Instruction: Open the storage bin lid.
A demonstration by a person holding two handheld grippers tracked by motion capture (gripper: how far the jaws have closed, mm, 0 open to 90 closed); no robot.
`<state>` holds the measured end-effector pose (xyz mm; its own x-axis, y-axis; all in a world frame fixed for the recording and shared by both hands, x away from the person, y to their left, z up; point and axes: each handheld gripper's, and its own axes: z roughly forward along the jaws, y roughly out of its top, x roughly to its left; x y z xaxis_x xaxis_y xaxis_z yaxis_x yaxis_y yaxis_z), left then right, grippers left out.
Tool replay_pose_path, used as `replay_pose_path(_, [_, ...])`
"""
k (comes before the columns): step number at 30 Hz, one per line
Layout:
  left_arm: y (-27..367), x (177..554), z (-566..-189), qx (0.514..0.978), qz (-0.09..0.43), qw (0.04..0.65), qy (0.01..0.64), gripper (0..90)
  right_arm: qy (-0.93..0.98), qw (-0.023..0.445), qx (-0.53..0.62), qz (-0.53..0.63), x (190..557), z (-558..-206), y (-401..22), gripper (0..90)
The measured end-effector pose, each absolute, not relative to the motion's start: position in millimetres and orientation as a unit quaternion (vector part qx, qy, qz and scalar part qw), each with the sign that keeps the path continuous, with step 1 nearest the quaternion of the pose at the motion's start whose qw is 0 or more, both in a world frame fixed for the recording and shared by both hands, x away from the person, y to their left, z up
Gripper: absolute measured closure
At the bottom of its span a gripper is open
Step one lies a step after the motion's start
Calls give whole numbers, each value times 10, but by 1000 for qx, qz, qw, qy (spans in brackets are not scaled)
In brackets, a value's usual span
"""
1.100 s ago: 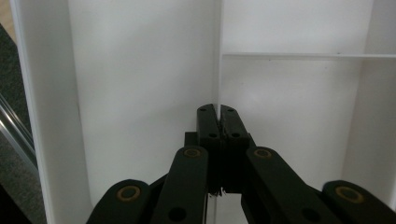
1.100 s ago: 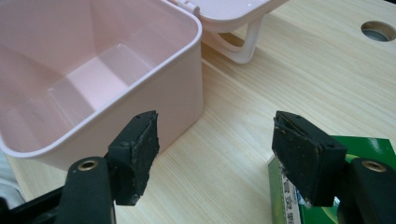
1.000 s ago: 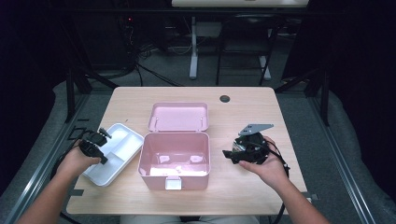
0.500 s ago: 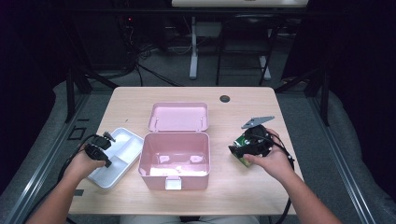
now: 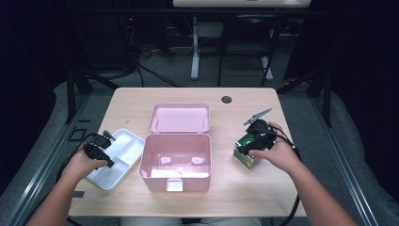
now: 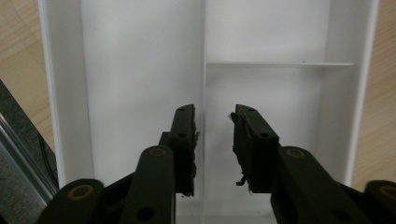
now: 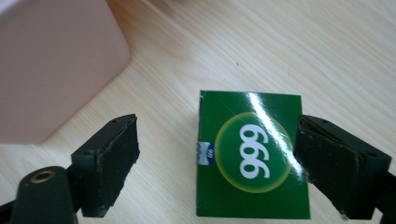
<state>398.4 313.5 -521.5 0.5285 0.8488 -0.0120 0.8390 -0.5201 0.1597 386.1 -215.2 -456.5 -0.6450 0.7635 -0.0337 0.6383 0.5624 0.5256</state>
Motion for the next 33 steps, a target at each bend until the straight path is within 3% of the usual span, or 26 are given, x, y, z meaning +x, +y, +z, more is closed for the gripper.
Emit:
replay_pose_path(6, [3121,3908,-5103,858,46,115,499,581,883,115,412,195,4011,-4564,-2187,64])
replay_pose_path(15, [3147,3859,-5028,842,64,158,512,514,888,70,432,138,4221,-4677,-2178,9])
replay_pose_path(33, [3140,3741,-4974,844,74,179,500,485,898,33,431,79,4381,-4902,-2162,70])
